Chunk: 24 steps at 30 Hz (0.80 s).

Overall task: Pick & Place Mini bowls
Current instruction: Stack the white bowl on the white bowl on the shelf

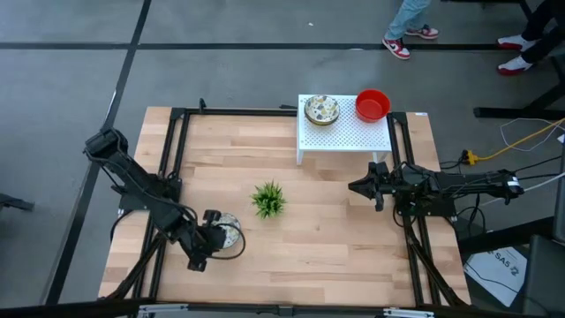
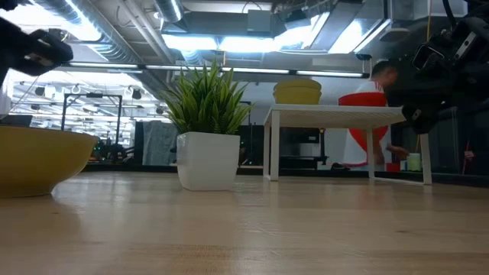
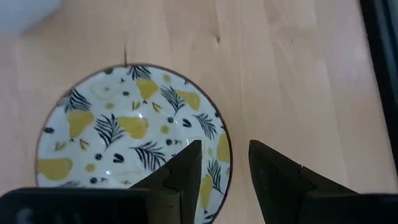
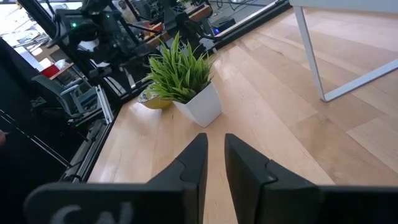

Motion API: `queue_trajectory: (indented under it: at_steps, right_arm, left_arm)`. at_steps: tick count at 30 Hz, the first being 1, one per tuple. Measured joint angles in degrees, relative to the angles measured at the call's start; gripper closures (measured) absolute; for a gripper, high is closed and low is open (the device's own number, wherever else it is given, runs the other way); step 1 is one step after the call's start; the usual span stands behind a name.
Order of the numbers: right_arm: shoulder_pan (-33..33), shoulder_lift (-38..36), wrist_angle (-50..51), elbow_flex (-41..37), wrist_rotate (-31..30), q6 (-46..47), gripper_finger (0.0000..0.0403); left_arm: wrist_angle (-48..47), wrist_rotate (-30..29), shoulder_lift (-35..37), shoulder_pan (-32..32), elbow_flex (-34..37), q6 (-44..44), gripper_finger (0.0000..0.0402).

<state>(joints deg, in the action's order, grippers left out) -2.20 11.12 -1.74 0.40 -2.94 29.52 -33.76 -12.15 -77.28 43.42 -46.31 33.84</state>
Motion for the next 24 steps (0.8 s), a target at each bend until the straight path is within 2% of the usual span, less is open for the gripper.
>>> queue_trajectory:
  at_steps: [9,16,24]
  right_arm:
    - [-0.01,0.01,0.01,-0.01,0.00,0.00,0.0347]
    - [-0.01,0.01,0.00,0.00,0.00,0.00,0.0347]
    - [0.00,0.01,0.00,0.00,0.00,0.00,0.0347]
  left_arm:
    - [0.37,-4.87,-2.45,0.04,-2.46,4.46,0.0274]
    - [0.16,-3.65,-2.45,0.04,-2.46,-0.13,0.0274]
    - [0.20,-1.65,-5.38,0.87,-2.50,-0.57,0.0274]
